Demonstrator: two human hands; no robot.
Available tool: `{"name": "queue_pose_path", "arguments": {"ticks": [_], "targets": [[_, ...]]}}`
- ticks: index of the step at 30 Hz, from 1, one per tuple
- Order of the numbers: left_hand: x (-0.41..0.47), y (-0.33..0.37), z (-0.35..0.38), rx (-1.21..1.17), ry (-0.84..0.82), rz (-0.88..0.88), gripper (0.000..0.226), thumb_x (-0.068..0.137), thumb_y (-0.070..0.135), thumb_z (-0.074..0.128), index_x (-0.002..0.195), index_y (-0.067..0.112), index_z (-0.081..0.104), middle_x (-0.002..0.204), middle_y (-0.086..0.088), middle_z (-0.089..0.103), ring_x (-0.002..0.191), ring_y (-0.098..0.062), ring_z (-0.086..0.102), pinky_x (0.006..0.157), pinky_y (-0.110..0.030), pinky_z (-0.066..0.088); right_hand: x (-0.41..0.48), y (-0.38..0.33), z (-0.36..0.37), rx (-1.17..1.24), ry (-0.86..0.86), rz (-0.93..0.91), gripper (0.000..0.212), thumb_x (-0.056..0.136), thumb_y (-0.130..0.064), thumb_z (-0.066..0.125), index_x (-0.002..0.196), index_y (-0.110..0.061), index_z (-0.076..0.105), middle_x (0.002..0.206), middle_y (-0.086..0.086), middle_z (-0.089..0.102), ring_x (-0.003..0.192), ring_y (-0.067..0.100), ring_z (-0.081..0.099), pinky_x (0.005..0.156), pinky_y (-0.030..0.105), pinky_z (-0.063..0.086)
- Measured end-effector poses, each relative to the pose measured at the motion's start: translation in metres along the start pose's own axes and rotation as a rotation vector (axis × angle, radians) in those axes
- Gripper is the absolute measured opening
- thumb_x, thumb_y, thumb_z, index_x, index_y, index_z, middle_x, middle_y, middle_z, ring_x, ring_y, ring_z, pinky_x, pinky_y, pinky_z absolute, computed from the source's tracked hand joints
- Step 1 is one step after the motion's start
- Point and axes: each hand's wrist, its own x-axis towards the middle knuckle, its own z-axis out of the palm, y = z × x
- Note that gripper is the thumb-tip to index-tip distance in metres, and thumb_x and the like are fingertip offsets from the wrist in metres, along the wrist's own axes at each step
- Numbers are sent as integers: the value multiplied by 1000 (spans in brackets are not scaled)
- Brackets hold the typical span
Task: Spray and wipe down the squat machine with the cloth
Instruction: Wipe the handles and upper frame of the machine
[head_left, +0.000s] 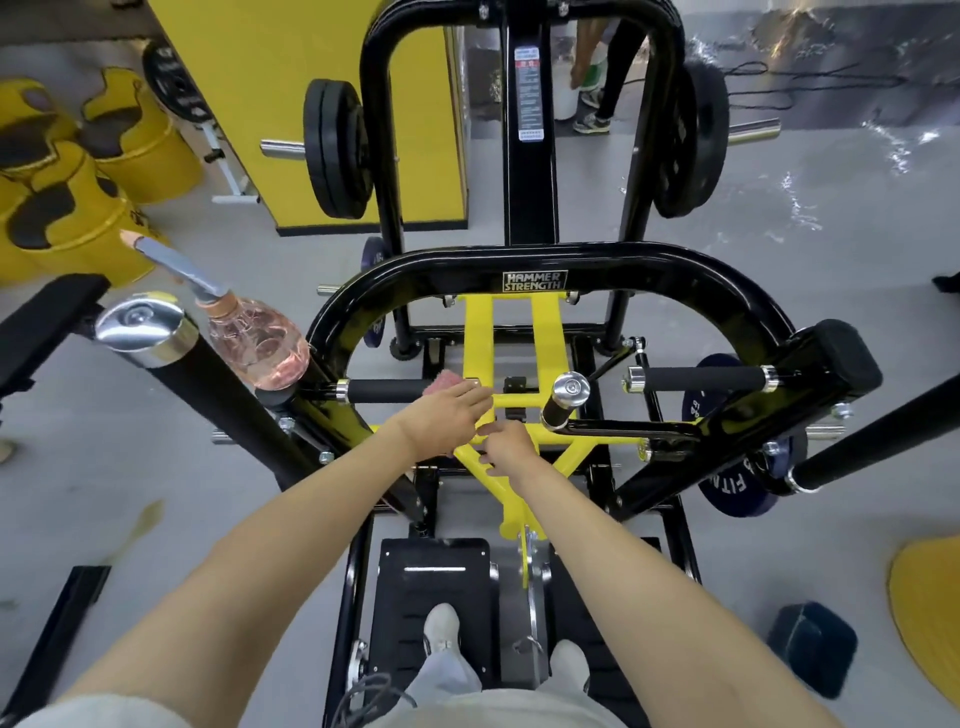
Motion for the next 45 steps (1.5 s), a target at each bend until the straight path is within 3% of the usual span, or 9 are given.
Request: {"name": "queue_pose_path", "arguments": {"ticks": [6, 11, 15, 26, 29, 37, 39, 42, 45], "targets": [[-13, 6, -9, -657, 445, -501, 37, 72, -4, 65, 105, 13, 69, 127, -5, 52, 112, -24, 55, 73, -37, 56, 4, -2, 2, 15, -14, -20, 23, 90, -4, 48, 107, -10, 62, 100, 12, 58, 84, 26, 55, 68, 34, 45], [7, 2, -18, -904, 81, -766, 46, 94, 13, 50, 139, 22, 46, 130, -7, 52, 117, -29, 51, 86, -41, 46, 1, -2, 2, 101, -14, -25, 39, 92, 1, 41, 128, -10, 51, 136, 15, 41, 91, 28, 58, 65, 31, 47], [37, -7, -16, -921, -31, -859, 30, 97, 32, 49, 112, 7, 56, 111, -13, 56, 105, -33, 55, 79, -40, 43, -2, -1, -2, 112, -21, -29, 43, 94, 0, 35, 133, -14, 46, 128, 12, 41, 78, 26, 56, 58, 29, 45], [33, -12, -8, -868, 25, -592, 23, 89, 13, 58, 108, 17, 70, 110, -6, 58, 106, -27, 52, 77, -37, 47, -7, 5, -8, 55, 21, -22, 45, 90, 5, 35, 130, -9, 47, 100, 16, 51, 67, 22, 52, 52, 28, 40], [22, -5, -3, -753, 84, -419, 33, 86, -2, 56, 108, 18, 70, 108, -4, 57, 106, -25, 49, 79, -41, 48, -7, -4, -1, -34, 24, -42, 43, 90, 2, 37, 130, -13, 43, 108, 13, 52, 91, 30, 60, 70, 39, 50], [6, 16, -5, -483, 29, -279, 32, 83, -5, 58, 111, 9, 63, 119, -5, 49, 116, -21, 38, 67, -38, 47, -12, -6, -3, -252, 142, -183, 13, 90, -3, 43, 91, -8, 55, 87, 6, 56, 78, 30, 57, 58, 33, 43], [-7, 16, 9, -612, 323, -443, 39, 71, -13, 66, 105, 6, 66, 113, -8, 56, 110, -19, 42, 80, -37, 53, -19, -10, -4, -296, 254, -299, 15, 90, -3, 45, 79, -8, 54, 81, 8, 56, 75, 30, 53, 59, 33, 38], [-42, 14, -1, -996, 671, -1016, 16, 88, 9, 56, 95, 17, 67, 100, 11, 59, 97, -3, 53, 87, -16, 44, -34, -25, -1, -368, 382, -471, 27, 88, 3, 42, 106, -9, 57, 105, 6, 54, 95, 29, 54, 65, 34, 40], [-59, 5, 8, -1041, 698, -1482, 18, 96, 23, 45, 98, 23, 63, 104, 15, 52, 100, -3, 55, 92, -24, 41, -39, -39, 7, -635, 391, -706, 41, 90, 3, 42, 128, -9, 51, 127, 4, 49, 117, 25, 46, 82, 37, 45]]}}
